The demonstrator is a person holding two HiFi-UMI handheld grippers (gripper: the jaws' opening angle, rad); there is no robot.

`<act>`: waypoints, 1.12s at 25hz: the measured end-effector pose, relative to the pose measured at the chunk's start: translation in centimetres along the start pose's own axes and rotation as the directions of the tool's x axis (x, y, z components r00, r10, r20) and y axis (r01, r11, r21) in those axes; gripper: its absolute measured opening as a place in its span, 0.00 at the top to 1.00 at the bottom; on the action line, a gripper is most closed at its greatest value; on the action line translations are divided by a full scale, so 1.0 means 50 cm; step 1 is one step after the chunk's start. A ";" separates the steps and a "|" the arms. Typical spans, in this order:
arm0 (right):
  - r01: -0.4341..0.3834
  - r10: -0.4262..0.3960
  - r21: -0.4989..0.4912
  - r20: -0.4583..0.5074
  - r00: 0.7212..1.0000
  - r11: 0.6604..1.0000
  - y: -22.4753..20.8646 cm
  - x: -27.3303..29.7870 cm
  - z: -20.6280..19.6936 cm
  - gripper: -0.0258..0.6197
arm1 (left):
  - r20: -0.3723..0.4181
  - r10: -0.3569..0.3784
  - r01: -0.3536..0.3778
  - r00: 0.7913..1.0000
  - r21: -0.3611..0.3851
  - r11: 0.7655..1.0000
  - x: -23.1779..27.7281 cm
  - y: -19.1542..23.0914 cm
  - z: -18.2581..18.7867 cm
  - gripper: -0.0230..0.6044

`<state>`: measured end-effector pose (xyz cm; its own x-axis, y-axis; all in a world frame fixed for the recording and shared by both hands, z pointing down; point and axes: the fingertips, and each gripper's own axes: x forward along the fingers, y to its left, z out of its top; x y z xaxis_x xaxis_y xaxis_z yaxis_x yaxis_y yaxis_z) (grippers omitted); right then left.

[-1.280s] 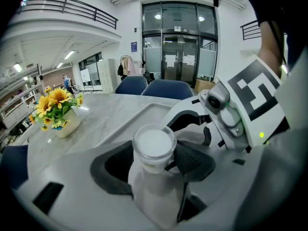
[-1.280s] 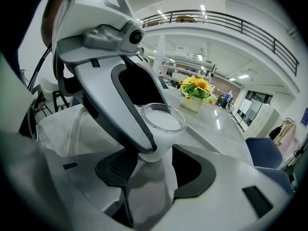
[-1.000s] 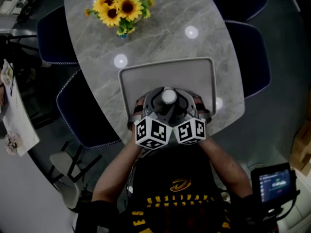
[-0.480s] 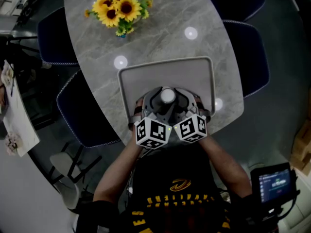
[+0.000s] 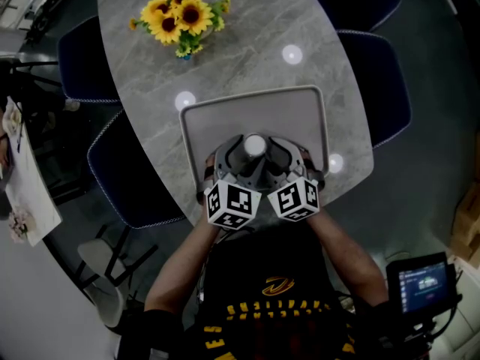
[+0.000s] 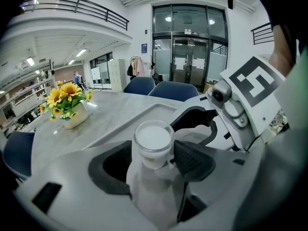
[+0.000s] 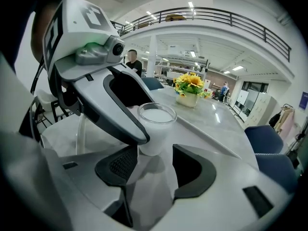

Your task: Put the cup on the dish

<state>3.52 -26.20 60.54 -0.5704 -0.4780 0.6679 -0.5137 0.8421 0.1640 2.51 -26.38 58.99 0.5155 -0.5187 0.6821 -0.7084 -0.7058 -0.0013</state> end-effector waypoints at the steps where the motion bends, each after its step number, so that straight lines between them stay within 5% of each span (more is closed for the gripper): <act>1: 0.003 -0.003 0.001 0.001 1.000 1.000 -0.001 -0.002 -0.002 0.60 | -0.003 0.002 -0.002 1.000 0.000 1.000 0.000 0.001 -0.002 0.55; 8: 0.031 -0.032 0.025 0.018 0.999 0.999 -0.005 -0.030 -0.003 0.60 | -0.006 0.019 -0.019 1.000 -0.024 1.000 -0.025 0.002 -0.014 0.55; 12: 0.051 -0.060 0.120 0.074 0.995 0.991 0.005 -0.081 0.010 0.60 | 0.018 0.028 -0.027 0.999 -0.047 0.999 -0.073 -0.015 -0.016 0.55; 13: 0.053 -0.067 0.154 0.087 0.994 0.987 0.003 -0.087 0.009 0.64 | 0.024 0.033 -0.032 0.999 -0.054 0.998 -0.077 -0.014 -0.017 0.55; 14: 0.056 -0.075 0.183 0.099 0.992 0.982 0.000 -0.093 0.007 0.81 | 0.030 0.034 -0.032 0.999 -0.062 0.998 -0.080 -0.013 -0.017 0.55; 15: 0.058 -0.082 0.206 0.107 0.991 0.977 -0.004 -0.099 0.006 0.88 | 0.036 0.030 -0.028 0.999 -0.072 0.997 -0.083 -0.015 -0.017 0.55; 22: 0.058 -0.100 0.285 0.136 0.986 0.957 -0.002 -0.153 0.011 0.91 | 0.086 -0.029 0.036 0.996 -0.081 0.996 -0.126 -0.058 0.001 0.55; 25: 0.040 -0.092 0.298 0.162 0.983 0.954 0.011 -0.177 0.029 0.95 | 0.167 -0.019 0.032 0.986 -0.080 0.996 -0.167 -0.066 0.032 0.95; 28: 0.034 -0.093 0.295 0.188 0.978 0.955 0.018 -0.197 0.047 0.95 | 0.209 -0.014 0.028 0.978 -0.066 0.997 -0.197 -0.073 0.057 0.96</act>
<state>7.15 -21.31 52.41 -0.6302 -0.5925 0.5018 -0.6993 0.7140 -0.0350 1.37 -20.07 50.20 0.6146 -0.5979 0.5146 -0.7237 -0.6869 0.0663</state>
